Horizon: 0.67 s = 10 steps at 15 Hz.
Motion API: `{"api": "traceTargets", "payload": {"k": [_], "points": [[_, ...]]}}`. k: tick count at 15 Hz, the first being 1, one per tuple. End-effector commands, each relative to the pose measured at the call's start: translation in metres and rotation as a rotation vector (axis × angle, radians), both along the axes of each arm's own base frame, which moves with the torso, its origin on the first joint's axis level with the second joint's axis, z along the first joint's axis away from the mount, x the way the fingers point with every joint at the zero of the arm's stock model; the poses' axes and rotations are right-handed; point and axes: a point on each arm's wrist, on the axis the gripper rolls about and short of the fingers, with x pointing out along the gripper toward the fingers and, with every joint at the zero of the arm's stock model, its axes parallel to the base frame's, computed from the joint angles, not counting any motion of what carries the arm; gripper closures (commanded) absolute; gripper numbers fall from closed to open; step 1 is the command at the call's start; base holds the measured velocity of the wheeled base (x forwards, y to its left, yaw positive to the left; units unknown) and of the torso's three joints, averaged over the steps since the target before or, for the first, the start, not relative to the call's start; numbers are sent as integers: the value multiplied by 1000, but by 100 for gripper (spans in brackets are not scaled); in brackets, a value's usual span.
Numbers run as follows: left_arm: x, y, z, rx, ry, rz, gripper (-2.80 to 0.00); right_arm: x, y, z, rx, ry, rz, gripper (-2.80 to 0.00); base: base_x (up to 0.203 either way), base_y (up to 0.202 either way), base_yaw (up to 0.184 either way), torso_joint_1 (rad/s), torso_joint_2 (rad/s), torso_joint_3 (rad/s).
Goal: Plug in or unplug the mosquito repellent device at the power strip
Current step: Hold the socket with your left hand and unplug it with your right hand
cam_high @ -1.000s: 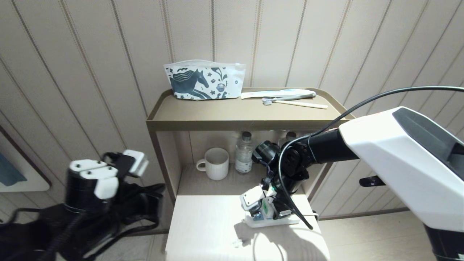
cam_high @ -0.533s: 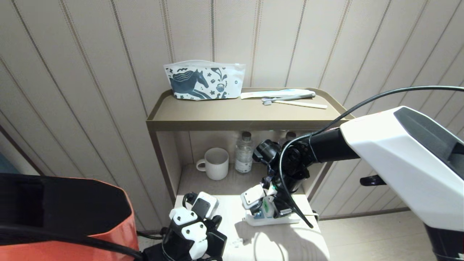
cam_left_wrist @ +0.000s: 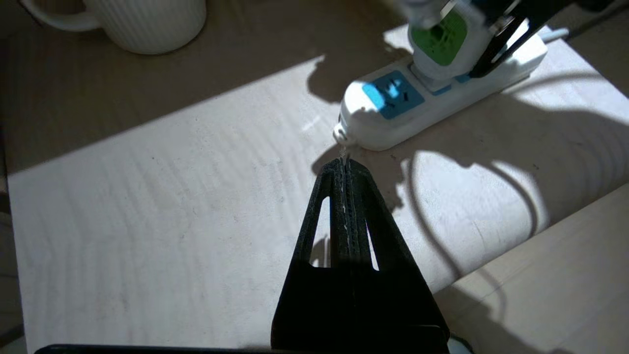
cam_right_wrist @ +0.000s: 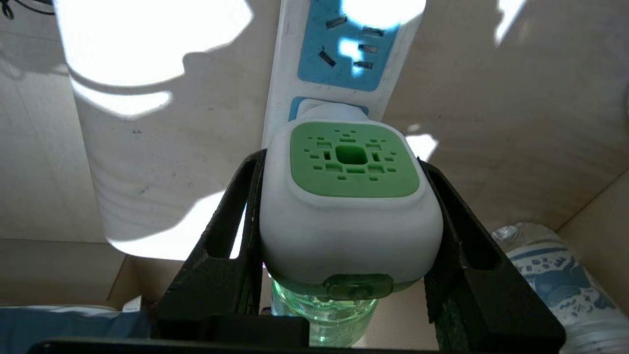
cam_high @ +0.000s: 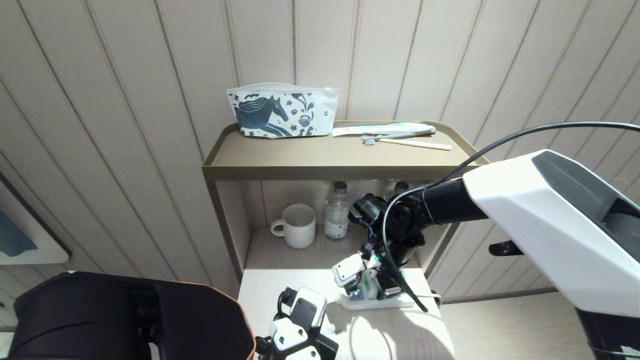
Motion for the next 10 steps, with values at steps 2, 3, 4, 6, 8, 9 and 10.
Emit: {"api": "traceTargets", "payload": {"k": [2, 3, 4, 6, 8, 9, 10], "points": [[-12, -22, -13, 26, -59, -14, 0, 2, 1, -5, -8, 9, 7, 0, 0, 0, 0, 0, 0, 0], [-12, -22, -14, 26, -58, -16, 0, 2, 1, -5, -8, 9, 7, 0, 0, 0, 0, 0, 0, 0], [-15, -24, -15, 26, -59, -21, 0, 3, 2, -5, -6, 7, 6, 0, 0, 0, 0, 0, 0, 0], [-20, -30, -22, 26, -60, -35, 0, 4, 3, -6, -3, 4, 1, 0, 0, 0, 0, 0, 0, 0], [-19, -33, -23, 19, -68, -26, 0, 6, 3, -4, 1, -4, -2, 0, 0, 0, 0, 0, 0, 0], [-19, -37, -32, 22, -76, -12, 0, 7, 3, -4, 2, -5, -4, 0, 0, 0, 0, 0, 0, 0], [-20, -42, -38, 15, -90, 5, 0, 7, 3, -4, 2, -5, -4, 0, 0, 0, 0, 0, 0, 0]]}}
